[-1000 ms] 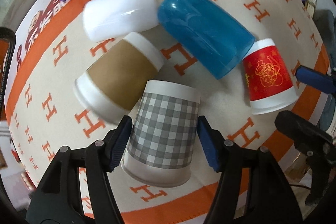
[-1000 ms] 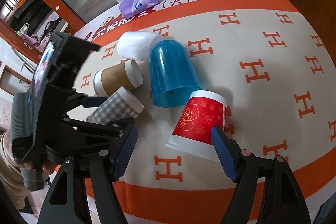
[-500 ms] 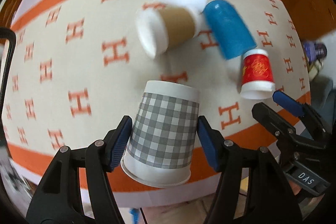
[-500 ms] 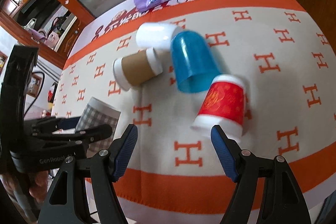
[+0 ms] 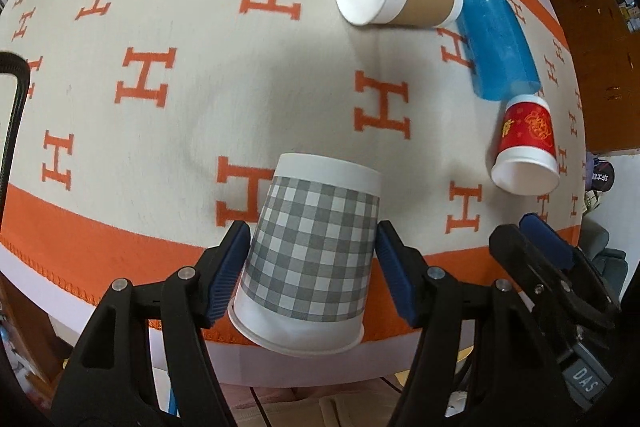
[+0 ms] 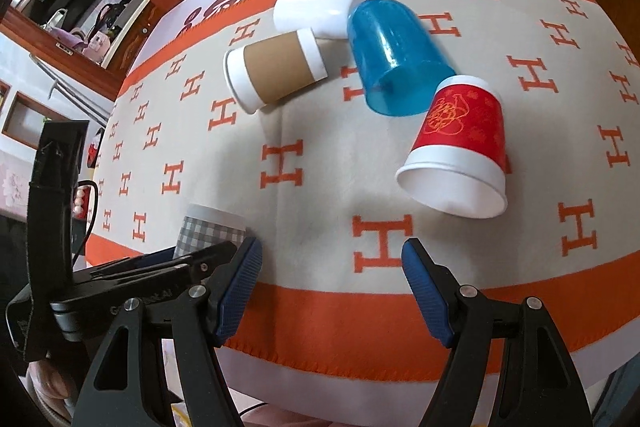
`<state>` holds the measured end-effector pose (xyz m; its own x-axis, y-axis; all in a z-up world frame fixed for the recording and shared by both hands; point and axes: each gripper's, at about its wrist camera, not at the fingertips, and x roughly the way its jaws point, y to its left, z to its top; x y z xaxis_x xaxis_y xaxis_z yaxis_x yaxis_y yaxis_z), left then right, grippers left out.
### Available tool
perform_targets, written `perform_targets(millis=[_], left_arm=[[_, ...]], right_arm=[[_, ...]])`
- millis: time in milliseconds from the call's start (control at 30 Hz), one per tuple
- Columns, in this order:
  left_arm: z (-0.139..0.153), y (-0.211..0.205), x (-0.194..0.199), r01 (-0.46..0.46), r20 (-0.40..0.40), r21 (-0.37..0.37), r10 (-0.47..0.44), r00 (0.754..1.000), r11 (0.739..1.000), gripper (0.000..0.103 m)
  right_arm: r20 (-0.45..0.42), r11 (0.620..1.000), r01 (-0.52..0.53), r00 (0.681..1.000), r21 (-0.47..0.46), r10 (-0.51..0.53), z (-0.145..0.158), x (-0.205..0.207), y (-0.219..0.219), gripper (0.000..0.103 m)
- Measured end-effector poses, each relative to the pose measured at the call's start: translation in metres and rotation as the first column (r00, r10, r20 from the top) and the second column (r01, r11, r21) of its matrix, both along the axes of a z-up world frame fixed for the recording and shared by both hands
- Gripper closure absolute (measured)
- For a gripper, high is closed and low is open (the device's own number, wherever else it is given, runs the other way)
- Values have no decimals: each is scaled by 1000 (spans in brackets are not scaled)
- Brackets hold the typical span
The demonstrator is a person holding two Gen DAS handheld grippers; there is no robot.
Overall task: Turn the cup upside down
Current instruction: 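Lift the plaid cup with the left gripper toward the right gripper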
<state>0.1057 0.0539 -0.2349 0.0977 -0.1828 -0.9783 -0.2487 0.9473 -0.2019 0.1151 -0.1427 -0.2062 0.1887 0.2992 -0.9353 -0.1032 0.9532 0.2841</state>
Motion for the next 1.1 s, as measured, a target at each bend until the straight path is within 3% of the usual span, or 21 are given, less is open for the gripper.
perform_targets(millis=[300, 633, 1100], left_arm=[[4, -5, -6, 29, 13, -12, -29, 999, 999, 40], [30, -3, -13, 53, 59, 28, -55, 997, 998, 40], [75, 24, -45, 56, 176, 171, -86, 981, 984, 40]], right_arm=[[-13, 1000, -7, 1000, -2, 7, 1, -4, 0, 29], [14, 1000, -2, 1000, 7, 1, 23, -14, -5, 29], [14, 998, -56, 998, 39, 55, 44, -33, 18, 29]])
